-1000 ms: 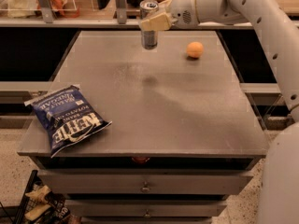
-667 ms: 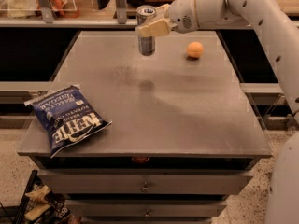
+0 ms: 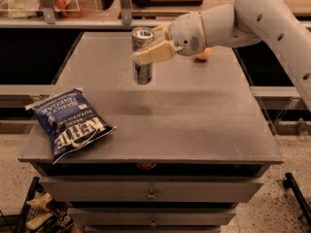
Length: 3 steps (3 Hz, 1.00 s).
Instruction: Move redbull can near blue chip bag
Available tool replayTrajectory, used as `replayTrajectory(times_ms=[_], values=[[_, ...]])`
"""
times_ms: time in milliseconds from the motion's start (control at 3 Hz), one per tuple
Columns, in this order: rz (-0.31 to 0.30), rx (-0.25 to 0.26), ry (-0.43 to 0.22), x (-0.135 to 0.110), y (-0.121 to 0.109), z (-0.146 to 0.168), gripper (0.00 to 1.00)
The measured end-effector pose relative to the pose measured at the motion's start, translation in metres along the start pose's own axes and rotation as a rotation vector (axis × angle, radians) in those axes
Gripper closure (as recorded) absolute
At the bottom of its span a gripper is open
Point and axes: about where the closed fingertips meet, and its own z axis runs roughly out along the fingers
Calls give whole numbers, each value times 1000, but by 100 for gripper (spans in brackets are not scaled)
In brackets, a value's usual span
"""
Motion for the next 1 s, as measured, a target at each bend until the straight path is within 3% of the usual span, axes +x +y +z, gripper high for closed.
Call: replayTrajectory(times_ms=[333, 667, 1000], values=[[48, -149, -23, 10, 53, 28, 100], [47, -150, -21, 10, 54, 28, 100], [47, -191, 8, 14, 65, 37, 100]])
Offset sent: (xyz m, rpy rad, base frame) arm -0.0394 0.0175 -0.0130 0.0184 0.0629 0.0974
